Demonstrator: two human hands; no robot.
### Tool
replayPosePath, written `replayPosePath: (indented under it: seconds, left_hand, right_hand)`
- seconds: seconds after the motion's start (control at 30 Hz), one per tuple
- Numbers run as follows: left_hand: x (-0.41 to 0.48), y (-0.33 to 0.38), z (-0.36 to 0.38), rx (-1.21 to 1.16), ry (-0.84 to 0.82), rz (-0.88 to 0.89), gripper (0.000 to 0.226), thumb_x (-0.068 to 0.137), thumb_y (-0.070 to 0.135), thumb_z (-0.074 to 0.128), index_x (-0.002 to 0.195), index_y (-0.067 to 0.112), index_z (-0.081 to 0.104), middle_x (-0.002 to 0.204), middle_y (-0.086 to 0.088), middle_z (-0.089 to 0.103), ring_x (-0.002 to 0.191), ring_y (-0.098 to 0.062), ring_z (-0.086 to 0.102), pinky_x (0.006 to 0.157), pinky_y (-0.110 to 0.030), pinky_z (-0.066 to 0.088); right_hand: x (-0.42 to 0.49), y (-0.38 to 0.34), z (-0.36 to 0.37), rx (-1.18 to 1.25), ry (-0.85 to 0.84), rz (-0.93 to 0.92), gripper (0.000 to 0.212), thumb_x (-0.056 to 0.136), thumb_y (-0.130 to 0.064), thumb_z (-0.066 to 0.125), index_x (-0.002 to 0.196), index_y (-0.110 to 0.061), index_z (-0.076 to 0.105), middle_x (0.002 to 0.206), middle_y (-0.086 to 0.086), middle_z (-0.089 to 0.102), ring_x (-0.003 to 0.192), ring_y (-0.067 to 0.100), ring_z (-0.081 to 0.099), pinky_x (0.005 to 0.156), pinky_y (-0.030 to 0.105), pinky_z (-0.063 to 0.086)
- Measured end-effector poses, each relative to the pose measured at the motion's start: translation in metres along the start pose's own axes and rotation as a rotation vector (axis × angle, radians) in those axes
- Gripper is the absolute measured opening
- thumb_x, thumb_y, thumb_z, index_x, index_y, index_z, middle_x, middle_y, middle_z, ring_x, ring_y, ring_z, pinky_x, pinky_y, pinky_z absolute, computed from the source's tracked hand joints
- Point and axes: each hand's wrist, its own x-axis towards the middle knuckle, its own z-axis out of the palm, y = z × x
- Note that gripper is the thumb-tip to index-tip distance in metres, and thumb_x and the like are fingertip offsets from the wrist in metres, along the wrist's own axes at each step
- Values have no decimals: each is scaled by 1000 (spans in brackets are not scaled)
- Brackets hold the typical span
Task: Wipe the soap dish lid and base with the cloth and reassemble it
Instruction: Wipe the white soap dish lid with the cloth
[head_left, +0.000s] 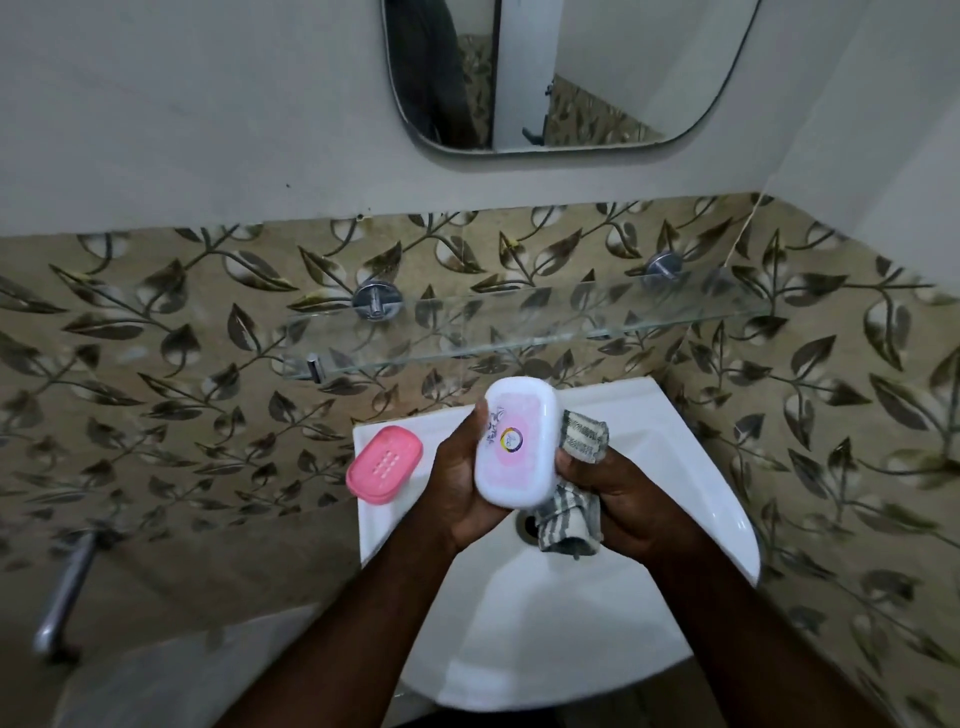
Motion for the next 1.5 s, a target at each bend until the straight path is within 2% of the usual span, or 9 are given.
replayPosePath:
  seconds: [0.2, 0.4, 0.57, 0.73, 0.87, 1.03, 1.17, 1.37, 1.5]
  left_hand:
    - [3, 13, 7, 396, 25, 97, 76, 73, -4, 70, 141, 17, 46, 120, -14, 64, 104, -30, 63, 92, -46, 52]
    - [12, 5, 14, 748, 131, 248, 82, 73, -2, 69, 142, 37, 45, 130, -1, 64, 108, -17, 63, 94, -40, 52]
    - [13, 10, 18, 940, 287, 275, 70, 66, 9, 71, 129, 37, 58, 114, 10, 71, 101, -9, 65, 76, -21, 53]
    - [17, 14, 28, 1212, 349, 263, 42, 62, 16, 63, 104, 21, 64, 95, 4, 68, 90, -20, 63, 70, -33, 49]
    - [18, 18, 24, 1279, 300, 412, 28, 72, 20, 67, 100, 22, 65, 96, 3, 71, 89, -9, 66, 75, -31, 52]
    - [11, 25, 40, 1434, 266, 456, 48, 65, 0, 58, 105, 25, 61, 87, 14, 61, 76, 2, 55, 68, -10, 42]
    - [11, 30, 31, 1431, 328, 501, 24, 72, 12, 58, 93, 14, 68, 94, -6, 72, 84, -8, 64, 78, -37, 54]
    - [1, 27, 42, 1468, 325, 595, 20, 68, -6, 61, 87, 0, 62, 83, -18, 66, 74, -15, 58, 68, -38, 46]
    - [4, 31, 34, 1407, 376, 643, 23, 73, 7, 57, 95, 6, 65, 94, -16, 68, 85, -18, 63, 74, -40, 50]
  right_hand:
    - [-1, -16, -22, -446, 273, -21, 25, 84, -8, 73, 107, -3, 69, 104, 24, 71, 91, 34, 66, 77, 48, 55]
    - [8, -37, -30, -501, 551, -195, 17, 89, -4, 63, 100, -11, 73, 82, 6, 76, 71, 20, 70, 64, 31, 55]
    - [14, -48, -24, -611, 568, -291, 16, 88, -21, 61, 99, -16, 72, 91, 7, 76, 89, 25, 72, 84, 44, 56]
    - [13, -36, 23, -1278, 452, -622, 40, 78, 0, 55, 116, -11, 64, 116, 5, 58, 102, 15, 56, 83, 12, 40]
    - [25, -19, 27, -1570, 283, -819, 63, 68, 8, 36, 125, -5, 61, 143, 14, 49, 134, 24, 38, 110, 29, 31]
    - [42, -29, 20, -1345, 461, -598, 76, 75, 16, 44, 142, -19, 46, 144, 0, 50, 134, 14, 44, 113, 26, 32]
    - [39, -15, 48, -1543, 358, -744, 73, 70, 4, 24, 136, -5, 52, 144, 14, 49, 136, 30, 41, 114, 38, 30]
    - [50, -28, 38, -1381, 401, -617, 72, 73, 13, 40, 141, -11, 46, 146, 9, 46, 138, 22, 38, 113, 19, 22]
    - [41, -25, 60, -1431, 350, -682, 73, 74, 12, 40, 143, -10, 43, 149, 11, 42, 140, 23, 32, 117, 29, 20]
